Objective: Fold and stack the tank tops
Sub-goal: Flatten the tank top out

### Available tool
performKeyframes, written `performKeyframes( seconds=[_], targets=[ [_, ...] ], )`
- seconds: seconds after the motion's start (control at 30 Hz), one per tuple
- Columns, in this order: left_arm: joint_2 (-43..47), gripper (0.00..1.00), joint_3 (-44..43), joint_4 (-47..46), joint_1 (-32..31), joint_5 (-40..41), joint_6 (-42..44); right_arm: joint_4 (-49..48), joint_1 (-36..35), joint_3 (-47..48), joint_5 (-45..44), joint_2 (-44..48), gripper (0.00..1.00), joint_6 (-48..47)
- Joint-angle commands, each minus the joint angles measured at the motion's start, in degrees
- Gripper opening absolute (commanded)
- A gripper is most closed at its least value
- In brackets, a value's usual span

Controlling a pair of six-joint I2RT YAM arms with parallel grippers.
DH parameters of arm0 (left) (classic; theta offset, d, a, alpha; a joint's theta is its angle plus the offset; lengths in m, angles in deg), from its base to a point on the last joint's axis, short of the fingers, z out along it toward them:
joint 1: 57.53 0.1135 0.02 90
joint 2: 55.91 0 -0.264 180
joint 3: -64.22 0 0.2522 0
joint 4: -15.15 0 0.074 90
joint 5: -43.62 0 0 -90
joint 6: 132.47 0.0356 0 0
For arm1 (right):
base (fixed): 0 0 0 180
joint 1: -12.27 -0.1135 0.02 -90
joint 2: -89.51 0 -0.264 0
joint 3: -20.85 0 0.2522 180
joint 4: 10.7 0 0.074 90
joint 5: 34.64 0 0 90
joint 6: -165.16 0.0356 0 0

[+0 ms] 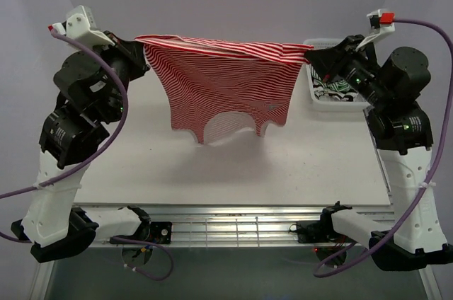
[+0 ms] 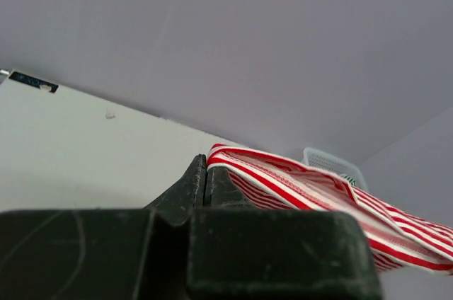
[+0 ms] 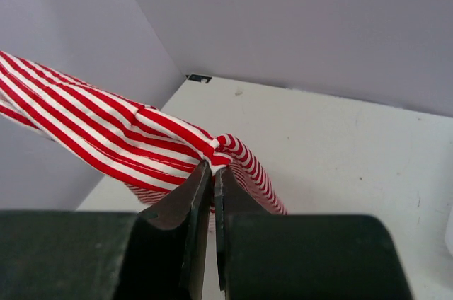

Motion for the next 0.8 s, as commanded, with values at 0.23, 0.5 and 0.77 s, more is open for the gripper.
performKeyframes(
  seconds=[0.23,0.5,0.77],
  targets=[
    [0.95,0.00,-1.16,-5.42,-0.04,-3.39,7.32,1.59,0.49,6.72,-4.46,3.55,0.08,2.32],
    [-12.39,0.00,-2.45,-7.98,8.69,-8.93,6.19,-2.10,0.49,7.58,-0.50,-8.46,0.08,0.74],
    [-35.25,0.00,-25.55,-10.42,23.69,-31.23,9.25,-6.49,1.81,26.63,-3.23,-27.54,0.08,-4.44]
  ],
)
